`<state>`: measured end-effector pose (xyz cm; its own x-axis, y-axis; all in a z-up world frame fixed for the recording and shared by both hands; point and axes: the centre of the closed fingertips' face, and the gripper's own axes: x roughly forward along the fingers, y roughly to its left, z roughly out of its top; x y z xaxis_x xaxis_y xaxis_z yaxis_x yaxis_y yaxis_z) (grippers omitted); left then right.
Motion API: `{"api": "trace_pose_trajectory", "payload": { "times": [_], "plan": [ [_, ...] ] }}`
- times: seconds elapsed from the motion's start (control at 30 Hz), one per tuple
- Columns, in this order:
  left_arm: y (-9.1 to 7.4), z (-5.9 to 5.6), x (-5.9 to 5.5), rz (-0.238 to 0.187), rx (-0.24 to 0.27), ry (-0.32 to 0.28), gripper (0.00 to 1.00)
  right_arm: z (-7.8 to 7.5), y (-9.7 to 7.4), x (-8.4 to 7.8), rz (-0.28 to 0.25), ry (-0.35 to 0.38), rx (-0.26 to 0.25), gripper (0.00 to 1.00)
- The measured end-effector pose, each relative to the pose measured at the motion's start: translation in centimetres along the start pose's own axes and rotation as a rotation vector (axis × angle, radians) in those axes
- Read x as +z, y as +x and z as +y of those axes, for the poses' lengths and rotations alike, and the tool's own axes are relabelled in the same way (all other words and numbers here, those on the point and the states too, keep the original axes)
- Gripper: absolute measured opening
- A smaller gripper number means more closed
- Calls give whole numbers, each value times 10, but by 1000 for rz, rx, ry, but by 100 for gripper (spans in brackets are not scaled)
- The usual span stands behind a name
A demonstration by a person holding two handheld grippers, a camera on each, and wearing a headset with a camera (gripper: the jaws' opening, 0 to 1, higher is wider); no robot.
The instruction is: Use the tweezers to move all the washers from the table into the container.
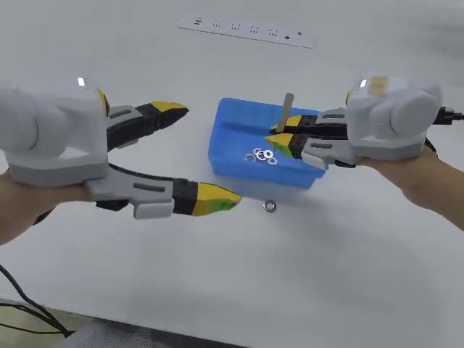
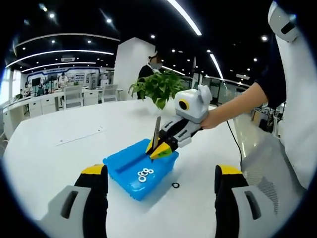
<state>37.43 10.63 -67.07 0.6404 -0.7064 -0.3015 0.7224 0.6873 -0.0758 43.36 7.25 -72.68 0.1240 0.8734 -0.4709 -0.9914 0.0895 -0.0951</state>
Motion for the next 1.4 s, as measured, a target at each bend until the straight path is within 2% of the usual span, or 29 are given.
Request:
{"api": "trace_pose_trajectory", "payload": {
  "times": [0.13,0.17,0.23,0.37,0.43,0.5,0.53,0.6,0.67,0.73,0.8,1.07,1.2,1.4],
  "plan": [
    [12,6,15,-19,-12,36,83,3,-1,4,-2,-16,10,8],
    [19,7,22,-33,-20,51,79,5,-1,5,-1,-25,17,8],
    [29,11,27,-22,-14,95,75,7,-1,5,14,-40,24,8],
    [43,9,37,-28,-49,103,71,9,-2,7,17,-55,20,8],
    [48,8,41,-34,-61,112,65,10,-3,9,16,-62,23,8],
    [52,10,42,-26,-60,143,58,12,-4,9,19,-72,30,8],
    [54,12,40,-5,-55,180,55,12,-4,9,22,-80,30,8],
    [56,12,38,5,-63,172,52,11,-5,7,34,-91,27,8],
    [57,7,39,2,-93,168,48,12,-5,7,33,-91,27,8],
    [59,1,40,5,-125,183,39,13,-6,7,33,-91,30,8],
    [60,-1,41,3,-134,197,31,14,-6,7,33,-96,37,8],
    [61,-11,43,12,-199,212,24,21,-5,8,36,-100,60,8],
    [60,-14,45,3,-226,207,17,23,-4,10,32,-99,67,8],
    [57,-20,47,12,-292,246,8,24,-5,13,28,-101,74,8]
  ]
}}
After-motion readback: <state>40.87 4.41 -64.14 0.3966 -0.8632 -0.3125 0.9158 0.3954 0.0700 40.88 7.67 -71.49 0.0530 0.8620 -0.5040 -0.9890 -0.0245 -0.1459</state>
